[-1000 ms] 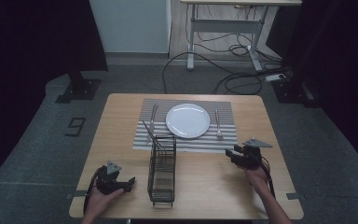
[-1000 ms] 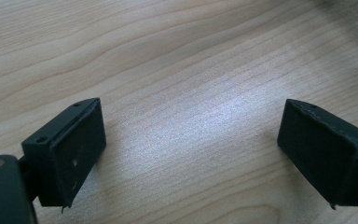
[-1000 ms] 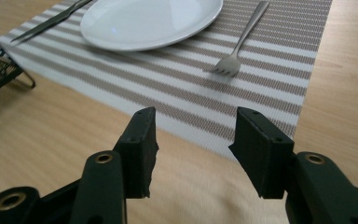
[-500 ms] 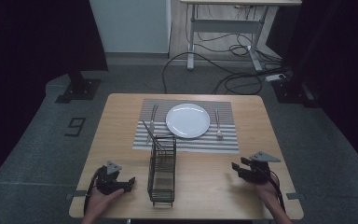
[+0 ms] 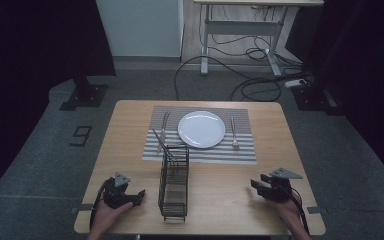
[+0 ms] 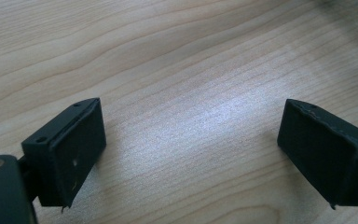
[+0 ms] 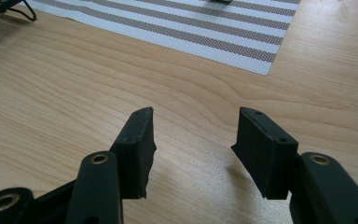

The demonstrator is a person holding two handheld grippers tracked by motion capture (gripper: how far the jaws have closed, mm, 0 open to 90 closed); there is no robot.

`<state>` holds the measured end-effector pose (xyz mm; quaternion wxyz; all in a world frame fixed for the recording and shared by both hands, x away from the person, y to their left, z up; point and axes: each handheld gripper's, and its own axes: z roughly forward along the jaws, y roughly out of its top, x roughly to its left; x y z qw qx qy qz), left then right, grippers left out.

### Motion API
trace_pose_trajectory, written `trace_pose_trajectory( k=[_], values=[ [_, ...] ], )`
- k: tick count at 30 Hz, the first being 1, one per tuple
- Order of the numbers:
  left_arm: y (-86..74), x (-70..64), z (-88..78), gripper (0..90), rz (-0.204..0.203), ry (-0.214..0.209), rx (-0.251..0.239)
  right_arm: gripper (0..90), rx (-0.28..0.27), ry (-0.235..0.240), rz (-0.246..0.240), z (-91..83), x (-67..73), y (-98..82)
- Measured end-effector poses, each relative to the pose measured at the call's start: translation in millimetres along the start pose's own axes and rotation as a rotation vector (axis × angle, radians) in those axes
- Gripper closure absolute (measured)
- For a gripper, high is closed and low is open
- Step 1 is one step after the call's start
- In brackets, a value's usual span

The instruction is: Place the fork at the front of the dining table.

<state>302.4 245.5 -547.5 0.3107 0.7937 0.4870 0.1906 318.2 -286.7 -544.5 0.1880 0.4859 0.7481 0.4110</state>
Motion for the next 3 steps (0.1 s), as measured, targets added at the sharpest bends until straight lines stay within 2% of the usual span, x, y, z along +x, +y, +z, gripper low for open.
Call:
trace_pose_trajectory(
  k=[3],
  values=[
    [0.5, 0.3, 0.5, 7.4, 0.003, -0.003, 0.001, 45.9, 0.004, -0.008, -0.001, 1.4, -0.8, -0.7]
  ],
)
